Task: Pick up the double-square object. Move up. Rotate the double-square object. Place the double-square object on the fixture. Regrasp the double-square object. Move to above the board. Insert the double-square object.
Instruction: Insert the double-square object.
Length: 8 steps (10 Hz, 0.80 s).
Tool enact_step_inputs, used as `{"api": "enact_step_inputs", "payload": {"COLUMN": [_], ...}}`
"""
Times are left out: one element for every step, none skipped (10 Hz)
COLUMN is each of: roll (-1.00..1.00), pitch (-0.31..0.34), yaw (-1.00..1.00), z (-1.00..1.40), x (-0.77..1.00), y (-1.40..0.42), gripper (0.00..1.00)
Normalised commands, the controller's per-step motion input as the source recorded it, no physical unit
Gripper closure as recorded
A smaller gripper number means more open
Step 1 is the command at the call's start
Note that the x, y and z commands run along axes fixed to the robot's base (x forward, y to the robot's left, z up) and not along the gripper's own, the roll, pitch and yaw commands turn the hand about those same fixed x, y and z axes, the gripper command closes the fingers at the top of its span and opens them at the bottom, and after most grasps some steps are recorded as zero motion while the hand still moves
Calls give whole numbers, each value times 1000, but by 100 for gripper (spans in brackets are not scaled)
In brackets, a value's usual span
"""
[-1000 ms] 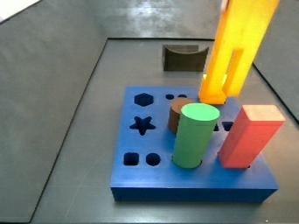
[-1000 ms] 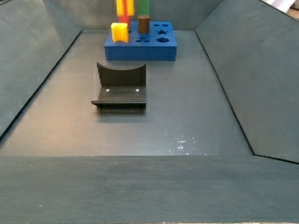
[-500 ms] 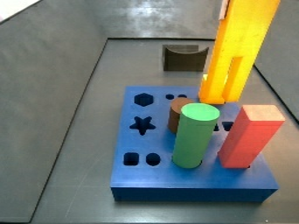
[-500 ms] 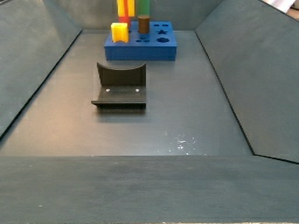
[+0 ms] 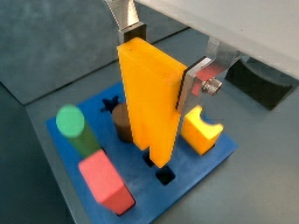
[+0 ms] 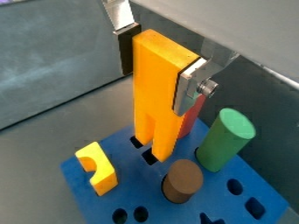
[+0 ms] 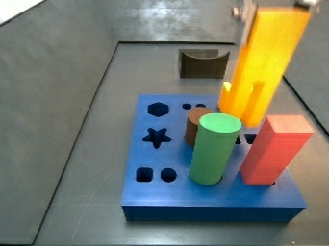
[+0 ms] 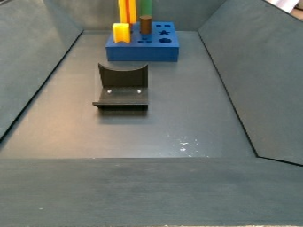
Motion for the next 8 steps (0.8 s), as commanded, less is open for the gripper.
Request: {"api": "enact_step_inputs", "payload": {"roll": [120, 27, 20, 0, 14, 77, 57, 94], "pitch": [44, 0, 0, 30, 64, 116, 16, -61], "yaw": [-226, -231, -294, -426, -411, -249, 0, 0], "z": [-337, -211, -9, 17, 0, -60, -57, -240], "x": [743, 829, 806, 680, 663, 477, 29, 0], "y": [-203, -100, -37, 49, 131, 89, 37, 0], "gripper": [100, 100, 100, 100, 100, 100, 100, 100]}}
